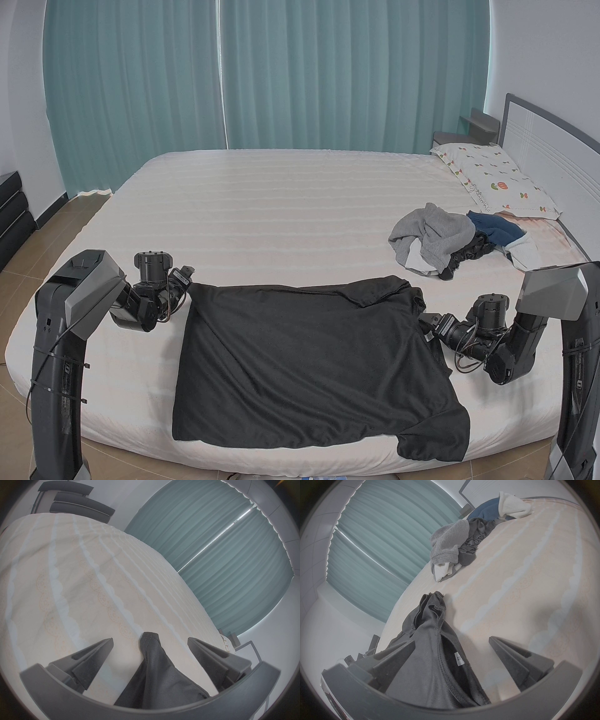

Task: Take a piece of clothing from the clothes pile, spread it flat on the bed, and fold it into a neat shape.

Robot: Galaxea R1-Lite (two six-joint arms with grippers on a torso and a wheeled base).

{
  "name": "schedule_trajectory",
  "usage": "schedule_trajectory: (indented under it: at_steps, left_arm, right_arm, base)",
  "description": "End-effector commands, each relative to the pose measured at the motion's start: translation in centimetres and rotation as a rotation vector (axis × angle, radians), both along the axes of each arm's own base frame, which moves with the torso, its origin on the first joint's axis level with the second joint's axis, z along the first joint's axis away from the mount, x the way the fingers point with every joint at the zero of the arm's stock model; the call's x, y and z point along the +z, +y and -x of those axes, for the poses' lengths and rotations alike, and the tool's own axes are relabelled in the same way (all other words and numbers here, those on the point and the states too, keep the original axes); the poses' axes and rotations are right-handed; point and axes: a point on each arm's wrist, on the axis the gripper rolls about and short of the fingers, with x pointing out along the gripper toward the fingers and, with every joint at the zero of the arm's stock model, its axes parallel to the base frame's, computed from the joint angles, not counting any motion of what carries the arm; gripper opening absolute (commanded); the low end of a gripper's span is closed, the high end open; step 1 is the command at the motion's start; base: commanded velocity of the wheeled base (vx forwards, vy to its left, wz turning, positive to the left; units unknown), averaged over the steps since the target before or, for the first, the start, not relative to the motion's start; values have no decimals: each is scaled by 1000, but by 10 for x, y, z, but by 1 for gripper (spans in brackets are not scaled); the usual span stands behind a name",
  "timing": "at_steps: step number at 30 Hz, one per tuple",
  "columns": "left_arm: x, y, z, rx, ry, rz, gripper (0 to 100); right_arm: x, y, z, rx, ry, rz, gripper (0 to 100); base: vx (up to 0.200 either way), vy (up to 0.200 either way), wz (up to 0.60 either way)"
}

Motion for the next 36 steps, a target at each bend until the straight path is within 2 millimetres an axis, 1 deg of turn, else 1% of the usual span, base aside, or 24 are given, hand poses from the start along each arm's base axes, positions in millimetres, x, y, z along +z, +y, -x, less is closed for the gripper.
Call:
schedule_trajectory:
  at_steps: [1, 2, 6, 11, 16, 17, 21, 29, 36]
  left_arm:
    - [1, 0, 0, 1, -3, 0, 100]
    - [1, 0, 0, 2, -1, 0, 100]
    - [0, 0, 0, 1, 0, 0, 100]
    - [0, 0, 0, 1, -1, 0, 100]
    - [0, 0, 0, 1, -3, -2, 100]
    - [0, 0, 0, 1, -3, -2, 100]
    - [0, -1, 0, 0, -1, -2, 100]
    - [0, -1, 0, -1, 0, -3, 100]
    - [0, -1, 0, -1, 0, -3, 100]
  right_arm:
    - [-5, 0, 1, -1, 13, 1, 100]
    - [-5, 0, 1, -1, 13, 1, 0]
    - [-10, 0, 1, 1, 24, 0, 0]
    - [-5, -4, 0, -20, 5, -7, 0]
    - [1, -13, 0, -50, -46, -16, 0]
    - [2, -18, 1, -63, -68, -16, 0]
    - [4, -23, 1, -75, -85, -17, 0]
    - [2, -31, 0, -97, -82, -9, 0]
    - [-6, -38, -1, -109, -59, -8, 0]
  base:
    - [0, 0, 0]
    - [0, 0, 0]
    - [0, 0, 0]
    - [0, 0, 0]
    - [0, 0, 0]
    - [0, 0, 0]
    - [0, 0, 0]
    - [0, 0, 0]
    - [0, 0, 0]
